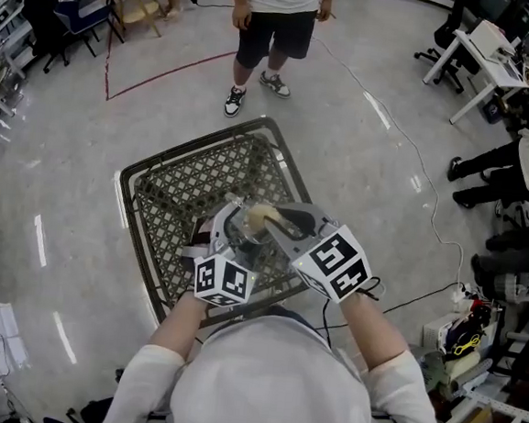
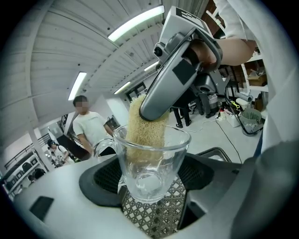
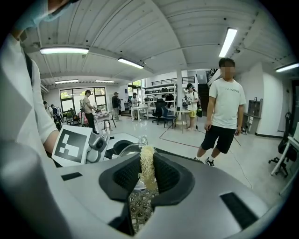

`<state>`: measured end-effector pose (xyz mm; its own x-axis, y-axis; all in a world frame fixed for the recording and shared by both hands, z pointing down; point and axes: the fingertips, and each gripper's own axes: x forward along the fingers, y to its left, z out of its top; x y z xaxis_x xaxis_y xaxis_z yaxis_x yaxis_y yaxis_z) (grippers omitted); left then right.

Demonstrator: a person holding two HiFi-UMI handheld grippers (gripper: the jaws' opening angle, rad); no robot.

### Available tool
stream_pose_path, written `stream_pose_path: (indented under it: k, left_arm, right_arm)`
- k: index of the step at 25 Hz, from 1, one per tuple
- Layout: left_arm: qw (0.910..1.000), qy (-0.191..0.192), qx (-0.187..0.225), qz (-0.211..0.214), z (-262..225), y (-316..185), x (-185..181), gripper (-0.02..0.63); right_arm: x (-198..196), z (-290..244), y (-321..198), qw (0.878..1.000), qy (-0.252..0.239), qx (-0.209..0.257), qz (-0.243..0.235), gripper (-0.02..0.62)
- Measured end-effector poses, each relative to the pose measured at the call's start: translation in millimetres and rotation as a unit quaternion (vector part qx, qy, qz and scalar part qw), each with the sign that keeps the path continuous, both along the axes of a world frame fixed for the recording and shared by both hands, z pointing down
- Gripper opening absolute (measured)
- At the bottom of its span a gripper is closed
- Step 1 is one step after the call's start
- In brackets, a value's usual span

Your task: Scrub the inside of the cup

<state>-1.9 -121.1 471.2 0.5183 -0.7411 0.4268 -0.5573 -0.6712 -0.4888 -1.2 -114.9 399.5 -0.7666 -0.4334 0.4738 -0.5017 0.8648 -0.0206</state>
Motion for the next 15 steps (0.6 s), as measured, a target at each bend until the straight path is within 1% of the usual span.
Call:
stream_pose_path:
  k: [3,6,8,11,13,15]
  left_arm:
    - [1.0000,-0.001,0.002,-0.006,0,0,-4,0.357]
    - [0.9999,-0.005,0.003,-0.010,0,-2,-8,0.357]
    - [0.9999,-0.007,0.003,-0.010,0,-5,-11,0.357]
    - [0.9999,-0.007,0.000,-0.008,0,-6,-11,0.357]
    - [1.0000,-0.006,-0.002,-0.007,0,-4,-10,0.357]
    - [1.0000,-0.004,-0.002,-0.007,1,-2,-9,0.357]
  right_arm:
    - [8,5,0,1.000,0.008,-0.002,0.009,0.089]
    - [14,5,3,1.000,-0.002,-0.011,0.013,0.089]
    - [12,2,8,1.000,-0.012,-0.020,0.006,0.089]
    - [0,-3,22,0.999,-0.025,-0.035,-0.019,0.089]
    - [-8,-6,29,0.998,-0.032,-0.039,-0.032,0.089]
    - [-14,-8,30,0.998,-0.038,-0.038,-0.035,0.089]
